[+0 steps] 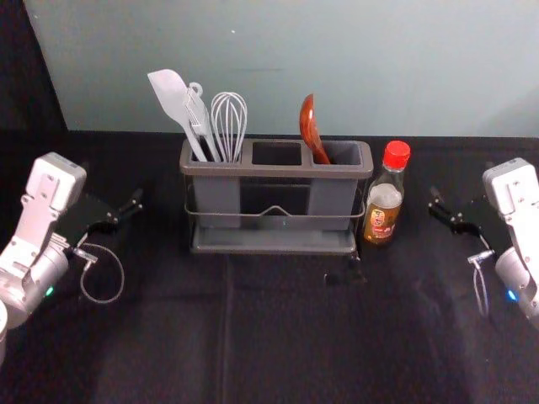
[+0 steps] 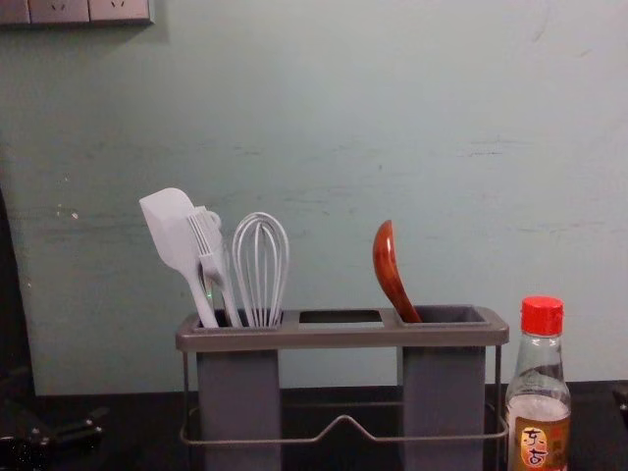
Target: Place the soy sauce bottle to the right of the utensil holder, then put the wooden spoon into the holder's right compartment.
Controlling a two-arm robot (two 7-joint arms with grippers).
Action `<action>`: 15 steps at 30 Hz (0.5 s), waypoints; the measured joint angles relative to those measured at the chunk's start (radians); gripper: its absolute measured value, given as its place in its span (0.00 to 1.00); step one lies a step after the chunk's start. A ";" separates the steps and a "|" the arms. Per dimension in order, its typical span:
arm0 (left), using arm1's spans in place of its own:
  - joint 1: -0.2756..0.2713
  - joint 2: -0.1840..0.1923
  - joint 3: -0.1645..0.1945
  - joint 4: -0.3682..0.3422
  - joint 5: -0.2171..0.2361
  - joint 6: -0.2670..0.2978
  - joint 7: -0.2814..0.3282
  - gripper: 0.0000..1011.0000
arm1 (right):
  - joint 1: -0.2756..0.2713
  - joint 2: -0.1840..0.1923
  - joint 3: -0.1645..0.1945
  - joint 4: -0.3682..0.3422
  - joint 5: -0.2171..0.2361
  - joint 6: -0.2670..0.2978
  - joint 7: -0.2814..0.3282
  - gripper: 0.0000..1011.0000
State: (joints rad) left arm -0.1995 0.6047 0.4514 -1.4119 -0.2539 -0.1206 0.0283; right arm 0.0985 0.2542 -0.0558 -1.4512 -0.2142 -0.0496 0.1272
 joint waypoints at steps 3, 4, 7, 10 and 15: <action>0.000 0.000 0.000 0.000 0.000 0.000 0.000 0.99 | 0.000 0.000 0.000 -0.003 0.006 0.019 0.008 0.99; 0.000 0.000 0.000 0.000 0.000 0.000 0.000 0.99 | 0.001 0.000 0.000 -0.004 0.007 0.020 0.009 0.99; 0.000 0.000 0.000 0.000 0.000 0.000 0.000 0.99 | 0.003 0.000 -0.002 -0.003 0.009 0.021 0.009 0.99; 0.000 0.000 0.000 0.000 0.000 0.000 0.000 0.99 | 0.003 0.000 -0.003 -0.003 0.009 0.021 0.010 0.99; 0.000 0.000 0.000 0.000 0.000 0.000 0.000 0.99 | 0.003 0.000 -0.002 -0.003 0.009 0.022 0.010 0.99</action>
State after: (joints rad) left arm -0.1996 0.6047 0.4514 -1.4120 -0.2539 -0.1205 0.0283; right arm 0.1016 0.2541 -0.0582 -1.4542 -0.2049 -0.0275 0.1374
